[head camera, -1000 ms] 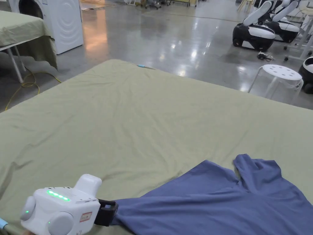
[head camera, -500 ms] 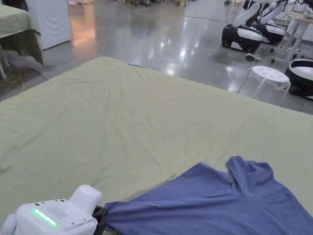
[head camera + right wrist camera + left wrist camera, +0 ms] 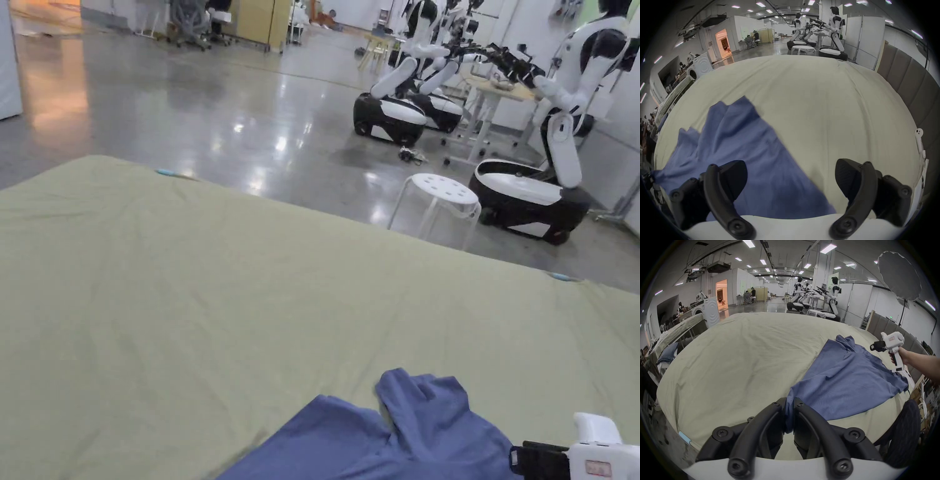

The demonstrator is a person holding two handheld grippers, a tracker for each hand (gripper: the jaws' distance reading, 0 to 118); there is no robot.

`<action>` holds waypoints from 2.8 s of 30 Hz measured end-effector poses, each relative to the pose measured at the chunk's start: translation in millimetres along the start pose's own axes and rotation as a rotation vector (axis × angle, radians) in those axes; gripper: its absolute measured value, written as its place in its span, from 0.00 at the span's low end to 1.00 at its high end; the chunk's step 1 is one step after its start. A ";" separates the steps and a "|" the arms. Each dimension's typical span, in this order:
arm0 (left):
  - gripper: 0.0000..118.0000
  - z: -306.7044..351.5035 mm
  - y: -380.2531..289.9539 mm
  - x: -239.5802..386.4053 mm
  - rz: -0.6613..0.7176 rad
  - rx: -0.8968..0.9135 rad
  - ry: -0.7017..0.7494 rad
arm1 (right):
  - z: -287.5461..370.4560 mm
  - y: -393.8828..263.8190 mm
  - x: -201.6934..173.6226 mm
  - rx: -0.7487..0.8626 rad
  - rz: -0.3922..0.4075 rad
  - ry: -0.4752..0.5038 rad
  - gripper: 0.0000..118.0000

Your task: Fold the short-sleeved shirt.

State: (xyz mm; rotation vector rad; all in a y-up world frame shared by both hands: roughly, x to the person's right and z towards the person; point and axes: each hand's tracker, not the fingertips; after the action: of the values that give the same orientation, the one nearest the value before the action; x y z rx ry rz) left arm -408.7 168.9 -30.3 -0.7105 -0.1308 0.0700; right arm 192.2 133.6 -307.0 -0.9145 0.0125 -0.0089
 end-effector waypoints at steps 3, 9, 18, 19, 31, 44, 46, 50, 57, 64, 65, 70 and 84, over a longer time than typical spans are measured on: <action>0.08 0.0 4.5 0.2 0.001 -0.008 -0.011 | -16.5 13.4 -9.3 0.045 0.022 0.026 0.93; 0.08 -3.8 15.0 4.8 -0.017 -0.008 0.017 | -48.8 16.4 -43.6 -0.062 0.137 -0.006 0.60; 0.08 -2.1 35.6 16.4 -0.066 0.038 0.019 | 53.4 0.6 -48.9 0.106 0.143 0.051 0.03; 0.08 -2.2 41.6 16.8 -0.078 0.038 0.019 | 72.9 -0.1 -47.3 0.142 0.142 0.051 0.03; 0.06 -4.0 181.5 31.7 -0.029 0.244 -0.095 | 287.6 62.7 -10.1 0.522 0.085 0.043 0.03; 0.05 45.3 403.3 85.2 -0.096 0.597 -0.005 | 436.6 202.4 22.9 0.917 -0.024 -0.026 0.03; 0.05 54.7 435.3 89.5 -0.086 0.641 -0.013 | 449.0 223.1 25.8 0.972 -0.036 -0.043 0.03; 0.05 66.4 486.6 98.2 -0.104 0.769 0.068 | 462.0 253.5 32.7 1.064 -0.083 -0.039 0.03; 0.05 41.2 513.4 94.3 -0.108 0.794 0.110 | 421.8 273.1 43.2 1.048 -0.087 -0.038 0.03; 0.05 -44.7 436.2 91.3 -0.094 0.701 0.132 | 315.8 217.6 39.0 0.962 -0.136 -0.068 0.03; 0.05 -52.2 422.0 88.7 -0.072 0.703 0.133 | 306.3 204.6 38.0 0.963 -0.159 -0.062 0.03; 0.05 -49.4 365.6 78.4 0.000 0.650 0.048 | 297.2 146.1 37.8 0.969 -0.208 -0.057 0.03; 0.05 39.6 108.5 49.6 -0.211 0.189 0.007 | 318.6 -133.1 15.3 0.500 0.052 -0.027 0.03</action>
State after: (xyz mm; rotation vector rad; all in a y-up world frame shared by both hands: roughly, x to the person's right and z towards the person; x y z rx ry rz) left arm -367.4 281.9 -66.8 -0.5054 -0.1889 -0.1211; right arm 211.8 304.6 -7.2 -0.4136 0.0084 0.0467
